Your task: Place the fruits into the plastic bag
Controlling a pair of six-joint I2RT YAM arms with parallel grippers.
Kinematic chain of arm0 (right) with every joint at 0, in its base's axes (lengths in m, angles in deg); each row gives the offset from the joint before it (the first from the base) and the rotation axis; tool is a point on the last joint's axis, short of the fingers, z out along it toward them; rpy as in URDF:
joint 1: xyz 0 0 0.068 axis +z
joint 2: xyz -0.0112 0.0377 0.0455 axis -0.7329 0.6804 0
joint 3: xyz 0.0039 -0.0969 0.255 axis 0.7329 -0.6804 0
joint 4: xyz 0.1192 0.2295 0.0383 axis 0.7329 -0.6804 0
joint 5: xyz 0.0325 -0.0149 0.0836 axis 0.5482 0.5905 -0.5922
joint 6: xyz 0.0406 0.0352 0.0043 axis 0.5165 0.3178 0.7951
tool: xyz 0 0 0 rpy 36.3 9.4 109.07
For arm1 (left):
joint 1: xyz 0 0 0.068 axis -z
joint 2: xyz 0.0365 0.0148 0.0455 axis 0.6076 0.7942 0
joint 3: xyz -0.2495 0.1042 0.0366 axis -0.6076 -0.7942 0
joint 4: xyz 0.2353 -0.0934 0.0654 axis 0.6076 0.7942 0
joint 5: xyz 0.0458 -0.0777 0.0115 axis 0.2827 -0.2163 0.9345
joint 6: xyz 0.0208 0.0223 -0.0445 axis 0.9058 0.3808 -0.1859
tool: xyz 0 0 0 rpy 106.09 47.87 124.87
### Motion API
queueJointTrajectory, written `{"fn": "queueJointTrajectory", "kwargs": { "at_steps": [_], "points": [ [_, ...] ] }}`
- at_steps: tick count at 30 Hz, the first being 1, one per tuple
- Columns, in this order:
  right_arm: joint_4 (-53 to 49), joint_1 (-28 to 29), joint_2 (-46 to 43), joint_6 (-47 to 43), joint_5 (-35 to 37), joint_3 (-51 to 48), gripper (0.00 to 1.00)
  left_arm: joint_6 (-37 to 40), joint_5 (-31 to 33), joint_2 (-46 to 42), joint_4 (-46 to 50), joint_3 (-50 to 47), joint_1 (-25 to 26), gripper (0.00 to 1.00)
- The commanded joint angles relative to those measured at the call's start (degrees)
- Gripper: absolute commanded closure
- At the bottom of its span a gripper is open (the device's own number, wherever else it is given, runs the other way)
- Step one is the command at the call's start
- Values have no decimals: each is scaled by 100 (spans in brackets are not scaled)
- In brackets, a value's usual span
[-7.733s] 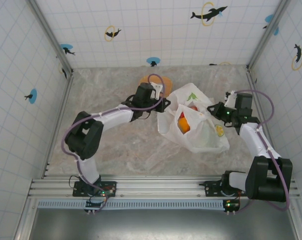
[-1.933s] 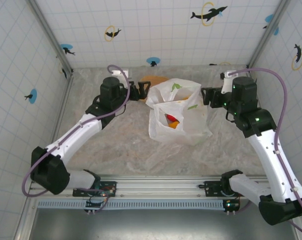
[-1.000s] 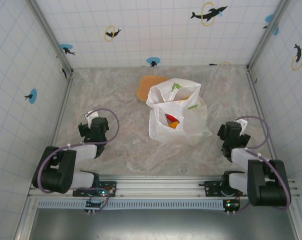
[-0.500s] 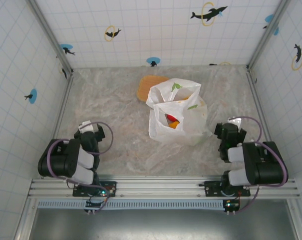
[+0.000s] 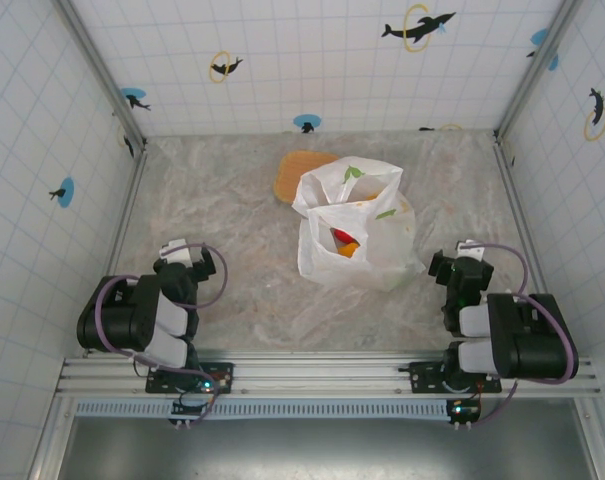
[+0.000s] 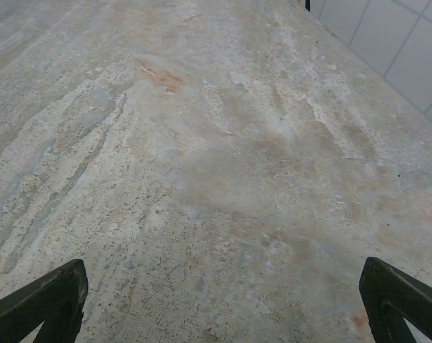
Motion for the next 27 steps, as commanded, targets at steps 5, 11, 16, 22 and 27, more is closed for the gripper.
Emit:
{"fn": "queueJointTrajectory", "kwargs": {
  "at_steps": [5, 11, 16, 22, 27],
  "points": [
    [461, 61, -112, -272, -330, -71, 0, -21, -143, -8, -95, -83, -57, 2],
    [507, 160, -112, -360, -269, -94, 0, -19, -138, -17, -88, -84, -59, 2],
    [478, -29, -142, -174, -350, -100, 0, -18, -142, -23, -95, -87, -57, 2],
    [415, -36, -154, 150, -689, -76, 0, -20, -137, -11, -90, -82, -51, 2],
    [1384, 421, 339, -81, -649, -191, 0, -24, -137, -18, -91, -89, -60, 2]
  ]
}}
